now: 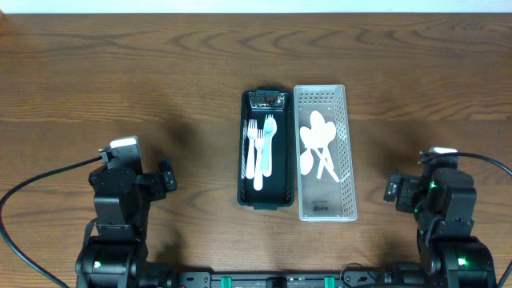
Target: Pack container
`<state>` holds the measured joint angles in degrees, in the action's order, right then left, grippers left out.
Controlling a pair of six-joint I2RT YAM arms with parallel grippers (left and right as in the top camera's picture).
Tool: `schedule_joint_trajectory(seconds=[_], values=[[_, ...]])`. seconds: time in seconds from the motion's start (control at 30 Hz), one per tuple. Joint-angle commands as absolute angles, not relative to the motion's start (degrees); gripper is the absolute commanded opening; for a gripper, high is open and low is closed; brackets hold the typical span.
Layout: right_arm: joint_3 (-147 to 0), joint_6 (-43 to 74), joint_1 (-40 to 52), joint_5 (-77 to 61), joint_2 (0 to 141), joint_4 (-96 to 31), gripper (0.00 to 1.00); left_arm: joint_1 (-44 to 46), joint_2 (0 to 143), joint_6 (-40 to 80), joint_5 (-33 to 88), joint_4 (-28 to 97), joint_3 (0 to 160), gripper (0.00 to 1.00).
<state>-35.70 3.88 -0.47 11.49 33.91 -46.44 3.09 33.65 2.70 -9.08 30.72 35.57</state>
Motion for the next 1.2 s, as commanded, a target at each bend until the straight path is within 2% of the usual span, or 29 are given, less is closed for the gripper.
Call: schedule_joint_trajectory(seconds=[0.0, 0.27, 0.37, 0.47, 0.6, 0.8, 1.17], values=[[-35.4, 4.8, -0.7, 11.4, 31.2, -48.3, 0.99, 3.0, 33.7, 1.7, -9.7, 30.8, 35.3, 0.98], [-30.7, 4.6, -0.7, 3.0, 10.7, -48.1, 0.99, 3.0, 33.7, 1.7, -9.7, 30.8, 35.3, 0.98], [-25.8, 4.6, -0.3, 2.2, 3.9, -43.9, 0.99, 3.0, 33.7, 1.7, -9.7, 30.8, 35.3, 0.98], [-20.0, 4.7, -0.1, 2.1, 0.2, -35.5, 0.99, 3.0, 33.7, 1.7, -9.7, 30.8, 35.3, 0.98], [-11.1, 4.6, 0.6, 2.1, 0.4, -18.0, 0.99, 3.0, 33.7, 1.7, -9.7, 30.8, 35.3, 0.98], [-0.6, 4.6, 0.8, 2.1, 0.3, 0.6, 0.99, 3.0, 33.7, 1.7, -9.7, 30.8, 35.3, 0.98], [-0.3, -2.2, 2.9, -1.7, 0.3, -4.1, 0.99, 3.0, 33.7, 1.7, -9.7, 30.8, 35.3, 0.98]])
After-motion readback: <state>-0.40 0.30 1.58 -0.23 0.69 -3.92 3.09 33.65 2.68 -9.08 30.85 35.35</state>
